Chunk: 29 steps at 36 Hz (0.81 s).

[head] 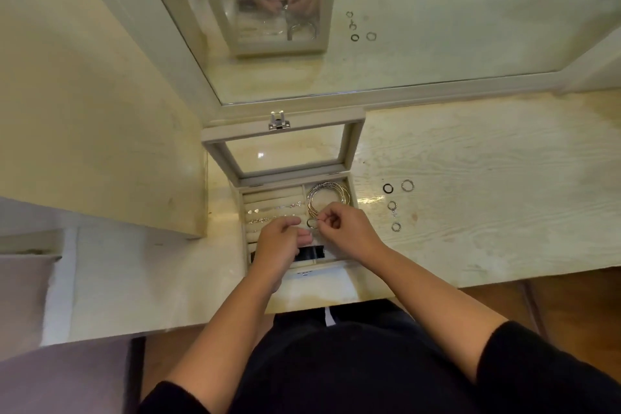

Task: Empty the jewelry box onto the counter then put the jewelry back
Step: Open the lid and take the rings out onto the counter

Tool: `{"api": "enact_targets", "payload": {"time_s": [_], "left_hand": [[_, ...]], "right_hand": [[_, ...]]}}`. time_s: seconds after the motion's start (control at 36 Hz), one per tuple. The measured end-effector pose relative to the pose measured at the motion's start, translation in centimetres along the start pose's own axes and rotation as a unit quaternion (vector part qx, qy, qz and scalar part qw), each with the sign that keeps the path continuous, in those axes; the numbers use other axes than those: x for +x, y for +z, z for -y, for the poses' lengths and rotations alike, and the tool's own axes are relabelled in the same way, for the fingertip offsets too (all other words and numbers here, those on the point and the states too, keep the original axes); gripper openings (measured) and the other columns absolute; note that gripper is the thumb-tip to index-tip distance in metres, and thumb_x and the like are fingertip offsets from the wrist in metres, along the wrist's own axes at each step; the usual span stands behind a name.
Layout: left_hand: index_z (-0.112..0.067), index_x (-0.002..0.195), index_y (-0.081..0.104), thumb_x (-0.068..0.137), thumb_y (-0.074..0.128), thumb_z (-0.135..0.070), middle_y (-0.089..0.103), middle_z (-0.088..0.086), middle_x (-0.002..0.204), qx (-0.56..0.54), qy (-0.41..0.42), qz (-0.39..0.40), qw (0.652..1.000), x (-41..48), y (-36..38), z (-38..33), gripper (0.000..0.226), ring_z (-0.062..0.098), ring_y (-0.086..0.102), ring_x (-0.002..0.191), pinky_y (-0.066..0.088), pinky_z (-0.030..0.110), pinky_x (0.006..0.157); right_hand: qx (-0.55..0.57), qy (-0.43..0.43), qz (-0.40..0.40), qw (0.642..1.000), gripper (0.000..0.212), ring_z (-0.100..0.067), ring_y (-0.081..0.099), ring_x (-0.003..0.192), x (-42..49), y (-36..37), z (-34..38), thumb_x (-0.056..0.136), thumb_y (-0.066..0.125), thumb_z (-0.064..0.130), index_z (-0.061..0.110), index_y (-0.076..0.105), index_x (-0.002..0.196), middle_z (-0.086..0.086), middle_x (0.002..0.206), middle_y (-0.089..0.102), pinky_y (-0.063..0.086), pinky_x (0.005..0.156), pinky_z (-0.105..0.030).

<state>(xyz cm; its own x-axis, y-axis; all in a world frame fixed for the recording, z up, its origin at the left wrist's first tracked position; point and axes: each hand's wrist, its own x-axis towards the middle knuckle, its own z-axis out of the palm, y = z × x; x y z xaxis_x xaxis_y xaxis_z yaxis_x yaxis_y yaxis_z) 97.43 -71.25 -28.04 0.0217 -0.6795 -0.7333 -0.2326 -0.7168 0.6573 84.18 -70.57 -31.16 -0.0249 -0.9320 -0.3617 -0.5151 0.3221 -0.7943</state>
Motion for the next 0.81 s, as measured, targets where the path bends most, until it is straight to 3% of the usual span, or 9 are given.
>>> {"api": "enact_targets", "payload": {"time_s": [0.19, 0.31, 0.42, 0.5, 0.67, 0.81], "left_hand": [[-0.007, 0.119, 0.053, 0.092, 0.035, -0.001, 0.067, 0.01, 0.096, 0.032, 0.022, 0.073, 0.997, -0.3, 4.6, -1.9, 0.033, 0.012, 0.065, 0.079, 0.048, 0.018, 0.062], [-0.008, 0.121, 0.052, 0.092, 0.04, -0.003, 0.067, 0.011, 0.1, 0.049, 0.028, 0.092, 0.994, -0.3, 7.2, -2.6, 0.032, 0.015, 0.065, 0.084, 0.047, 0.018, 0.06], [-0.006, 0.12, 0.053, 0.089, 0.046, -0.002, 0.067, 0.01, 0.099, 0.068, 0.027, 0.104, 0.992, 0.0, 9.4, -3.1, 0.032, 0.011, 0.066, 0.079, 0.043, 0.016, 0.058], [-0.004, 0.12, 0.052, 0.089, 0.044, -0.003, 0.066, 0.01, 0.098, 0.086, 0.028, 0.113, 0.989, 0.4, 11.1, -3.4, 0.032, 0.009, 0.065, 0.075, 0.043, 0.011, 0.052], [-0.005, 0.123, 0.051, 0.09, 0.042, -0.005, 0.064, 0.009, 0.102, 0.127, 0.016, 0.131, 0.983, 1.0, 14.0, -3.4, 0.035, 0.019, 0.064, 0.092, 0.043, 0.023, 0.069], [-0.005, 0.12, 0.053, 0.091, 0.039, -0.004, 0.06, 0.006, 0.101, 0.143, 0.01, 0.14, 0.98, 1.3, 16.1, -3.7, 0.032, 0.011, 0.062, 0.08, 0.042, 0.018, 0.059]], "right_hand": [[0.059, 0.041, -0.063, 0.995, 0.006, 0.002, 0.046, 0.06, -0.6, -3.4, -2.3, 0.081, 0.062, 0.006, 0.007, 0.065, 0.086, 0.005, 0.072, 0.057, 0.039, 0.057, -0.005], [0.09, 0.064, -0.093, 0.99, 0.007, -0.012, 0.054, 0.067, -0.9, -5.2, -3.6, 0.081, 0.061, 0.006, 0.012, 0.062, 0.08, 0.0, 0.074, 0.06, 0.04, 0.059, -0.008], [0.117, 0.091, -0.115, 0.982, 0.01, -0.02, 0.06, 0.075, -1.2, -6.8, -5.1, 0.082, 0.062, 0.008, 0.016, 0.06, 0.076, 0.0, 0.073, 0.06, 0.045, 0.07, -0.024], [0.121, 0.111, -0.134, 0.977, 0.02, -0.013, 0.055, 0.07, -1.4, -7.7, -6.1, 0.081, 0.063, 0.008, 0.023, 0.057, 0.069, 0.009, 0.067, 0.057, 0.043, 0.065, -0.016], [0.114, 0.134, -0.155, 0.972, 0.016, -0.003, 0.052, 0.06, -1.5, -9.3, -8.1, 0.08, 0.063, 0.007, 0.019, 0.058, 0.071, 0.011, 0.063, 0.055, 0.039, 0.056, -0.005], [0.095, 0.144, -0.164, 0.971, 0.013, -0.009, 0.054, 0.066, -1.3, -10.5, -9.4, 0.081, 0.061, 0.007, 0.017, 0.059, 0.073, 0.006, 0.067, 0.058, 0.037, 0.056, -0.002]]}}
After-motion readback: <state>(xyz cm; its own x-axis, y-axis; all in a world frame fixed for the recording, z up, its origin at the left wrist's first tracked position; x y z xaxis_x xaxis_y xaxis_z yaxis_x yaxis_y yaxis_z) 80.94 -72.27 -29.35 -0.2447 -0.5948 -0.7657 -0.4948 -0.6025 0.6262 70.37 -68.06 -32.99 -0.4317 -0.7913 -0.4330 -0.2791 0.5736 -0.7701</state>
